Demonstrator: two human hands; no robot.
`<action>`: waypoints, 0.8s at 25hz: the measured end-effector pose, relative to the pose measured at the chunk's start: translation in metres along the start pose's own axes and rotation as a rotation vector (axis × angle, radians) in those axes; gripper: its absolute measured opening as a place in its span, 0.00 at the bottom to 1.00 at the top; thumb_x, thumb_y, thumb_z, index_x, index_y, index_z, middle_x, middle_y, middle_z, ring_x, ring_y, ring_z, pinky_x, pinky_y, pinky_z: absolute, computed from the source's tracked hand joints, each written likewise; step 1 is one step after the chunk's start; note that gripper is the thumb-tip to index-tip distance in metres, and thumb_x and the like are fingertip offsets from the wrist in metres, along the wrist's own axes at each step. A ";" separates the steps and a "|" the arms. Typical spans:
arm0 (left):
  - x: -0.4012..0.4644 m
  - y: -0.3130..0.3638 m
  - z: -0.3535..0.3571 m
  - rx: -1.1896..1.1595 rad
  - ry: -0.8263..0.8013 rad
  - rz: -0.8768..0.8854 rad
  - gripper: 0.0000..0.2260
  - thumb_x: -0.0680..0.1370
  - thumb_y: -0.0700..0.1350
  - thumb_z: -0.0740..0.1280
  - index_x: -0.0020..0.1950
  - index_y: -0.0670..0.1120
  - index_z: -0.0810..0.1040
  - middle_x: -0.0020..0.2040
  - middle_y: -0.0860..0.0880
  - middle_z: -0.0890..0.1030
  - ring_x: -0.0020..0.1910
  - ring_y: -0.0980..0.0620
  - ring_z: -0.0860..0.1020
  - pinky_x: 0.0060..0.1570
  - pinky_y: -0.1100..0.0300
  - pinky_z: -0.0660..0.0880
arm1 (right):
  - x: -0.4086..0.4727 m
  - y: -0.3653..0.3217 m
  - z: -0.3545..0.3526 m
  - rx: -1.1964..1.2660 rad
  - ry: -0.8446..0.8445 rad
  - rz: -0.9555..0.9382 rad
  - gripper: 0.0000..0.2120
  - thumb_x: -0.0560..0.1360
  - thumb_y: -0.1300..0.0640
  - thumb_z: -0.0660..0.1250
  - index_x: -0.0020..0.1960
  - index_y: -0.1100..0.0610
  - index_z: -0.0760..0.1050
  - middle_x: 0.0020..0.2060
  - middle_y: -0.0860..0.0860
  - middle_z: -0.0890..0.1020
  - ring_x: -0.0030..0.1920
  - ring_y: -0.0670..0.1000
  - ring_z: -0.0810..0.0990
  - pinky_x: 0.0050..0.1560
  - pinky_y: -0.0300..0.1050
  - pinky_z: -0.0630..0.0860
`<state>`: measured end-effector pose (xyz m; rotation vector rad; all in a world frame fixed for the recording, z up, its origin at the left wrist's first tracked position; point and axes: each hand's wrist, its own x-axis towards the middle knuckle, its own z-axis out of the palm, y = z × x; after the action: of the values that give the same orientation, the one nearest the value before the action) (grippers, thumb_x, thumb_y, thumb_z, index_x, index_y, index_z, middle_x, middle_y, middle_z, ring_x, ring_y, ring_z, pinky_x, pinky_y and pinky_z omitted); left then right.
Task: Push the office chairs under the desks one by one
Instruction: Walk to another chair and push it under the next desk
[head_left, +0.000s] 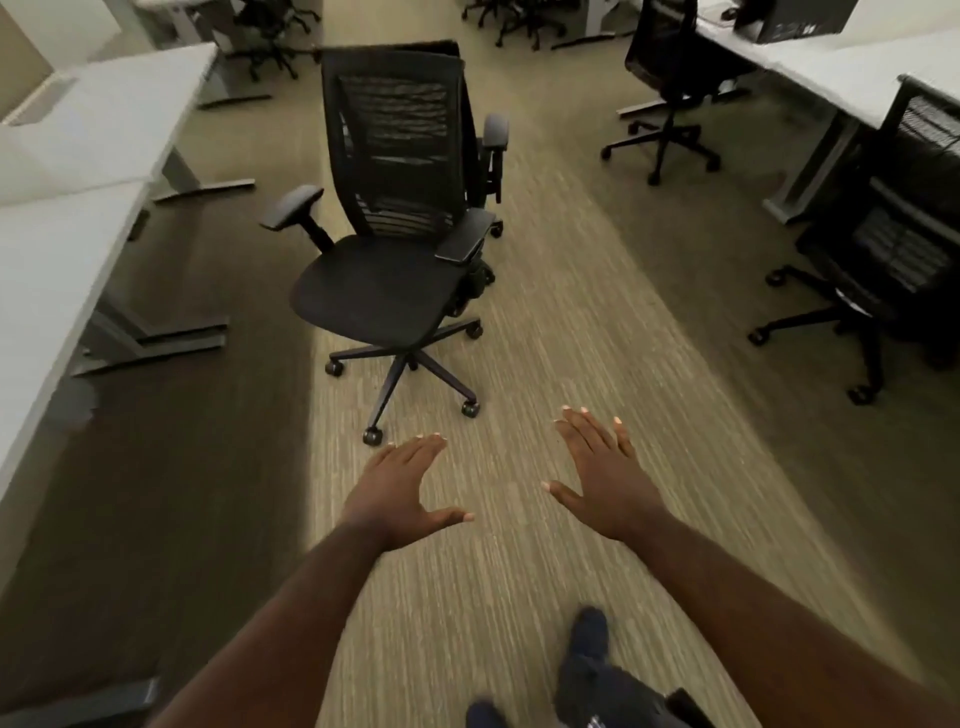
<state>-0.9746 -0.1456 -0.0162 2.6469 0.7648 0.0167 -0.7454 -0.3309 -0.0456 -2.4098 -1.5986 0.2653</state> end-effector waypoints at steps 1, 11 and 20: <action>0.027 0.001 -0.001 0.009 0.000 0.010 0.46 0.68 0.72 0.68 0.79 0.51 0.59 0.78 0.53 0.62 0.76 0.53 0.58 0.74 0.55 0.50 | 0.018 0.016 -0.003 0.010 0.009 0.011 0.38 0.79 0.39 0.61 0.80 0.56 0.49 0.80 0.51 0.49 0.79 0.50 0.41 0.76 0.56 0.36; 0.283 0.045 -0.018 -0.019 0.092 -0.054 0.46 0.68 0.72 0.68 0.78 0.50 0.60 0.77 0.51 0.65 0.75 0.52 0.61 0.72 0.57 0.53 | 0.202 0.210 -0.066 -0.017 -0.028 -0.001 0.42 0.78 0.40 0.62 0.80 0.57 0.44 0.80 0.51 0.48 0.79 0.52 0.42 0.76 0.55 0.38; 0.457 0.047 -0.039 -0.008 0.138 -0.070 0.46 0.68 0.72 0.68 0.79 0.50 0.58 0.78 0.52 0.62 0.76 0.53 0.58 0.75 0.52 0.49 | 0.368 0.312 -0.114 -0.082 -0.055 -0.077 0.43 0.78 0.39 0.62 0.80 0.55 0.43 0.80 0.51 0.47 0.79 0.52 0.41 0.76 0.55 0.37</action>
<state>-0.5660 0.0671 -0.0057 2.6307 0.9003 0.1853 -0.2968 -0.1189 -0.0357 -2.4140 -1.7546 0.2588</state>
